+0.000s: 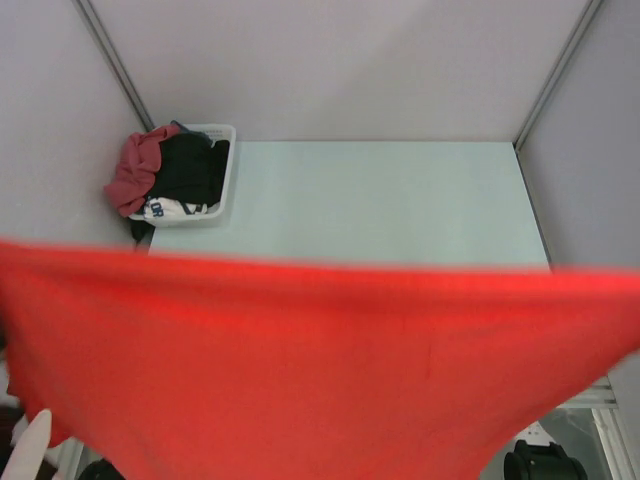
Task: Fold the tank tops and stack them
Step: Flatten the tank top out
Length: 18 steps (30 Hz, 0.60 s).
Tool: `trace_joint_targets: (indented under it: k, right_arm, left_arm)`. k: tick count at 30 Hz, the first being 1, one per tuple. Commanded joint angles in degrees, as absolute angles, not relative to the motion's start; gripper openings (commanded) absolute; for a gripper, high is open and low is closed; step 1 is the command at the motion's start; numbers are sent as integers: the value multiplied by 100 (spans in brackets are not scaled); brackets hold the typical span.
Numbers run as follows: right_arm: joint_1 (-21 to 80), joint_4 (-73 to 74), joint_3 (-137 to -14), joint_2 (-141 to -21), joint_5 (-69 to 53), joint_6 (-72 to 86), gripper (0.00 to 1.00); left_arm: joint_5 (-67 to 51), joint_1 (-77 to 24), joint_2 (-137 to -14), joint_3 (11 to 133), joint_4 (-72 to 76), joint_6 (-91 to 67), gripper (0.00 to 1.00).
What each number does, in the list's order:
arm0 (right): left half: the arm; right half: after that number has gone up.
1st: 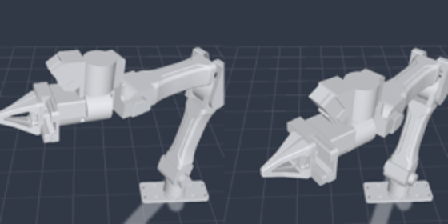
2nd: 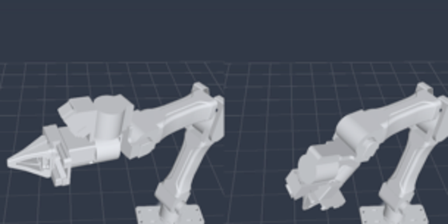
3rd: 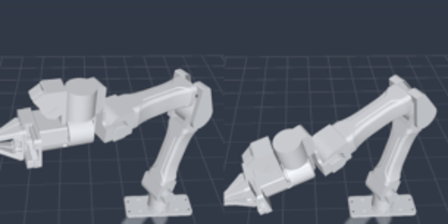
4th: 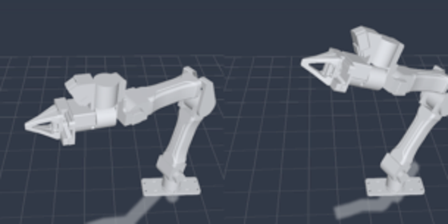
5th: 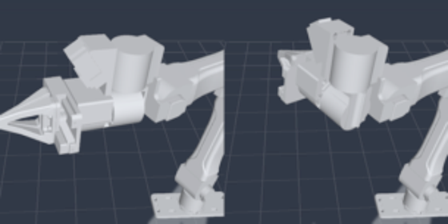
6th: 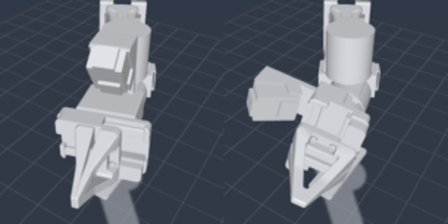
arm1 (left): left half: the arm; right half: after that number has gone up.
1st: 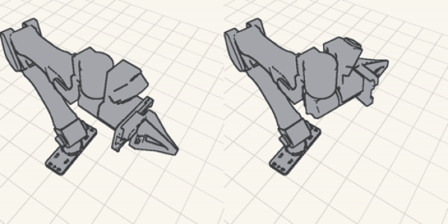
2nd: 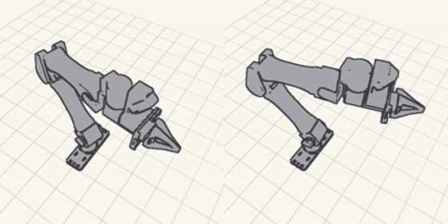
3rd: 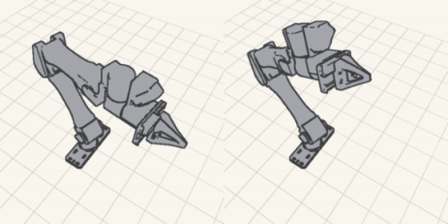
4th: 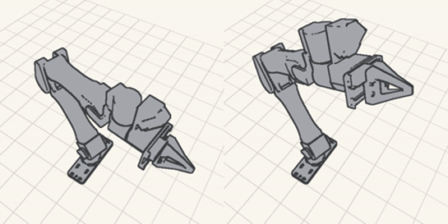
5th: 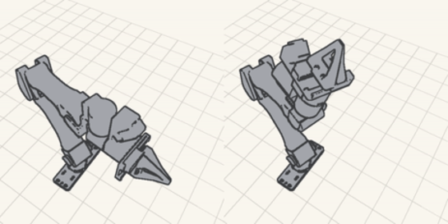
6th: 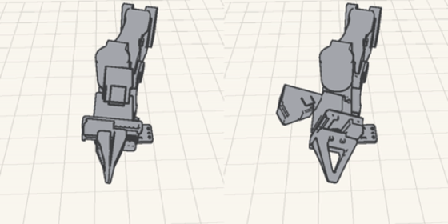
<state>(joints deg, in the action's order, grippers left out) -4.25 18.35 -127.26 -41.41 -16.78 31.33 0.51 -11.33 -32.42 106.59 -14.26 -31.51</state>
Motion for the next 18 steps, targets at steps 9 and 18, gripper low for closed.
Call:
trace_joint_targets:
  k: [9, 18]
  right_arm:
    - [-413, 459, -8141, -5633, -1214, 3445, 0]
    - [-422, -1396, -6820, -7782, -747, 3902, 0]
  left_arm:
    - [44, -1169, -5562, 6753, 630, -3305, 0]
    - [676, -1186, -7907, 5589, 2882, -3928, 0]
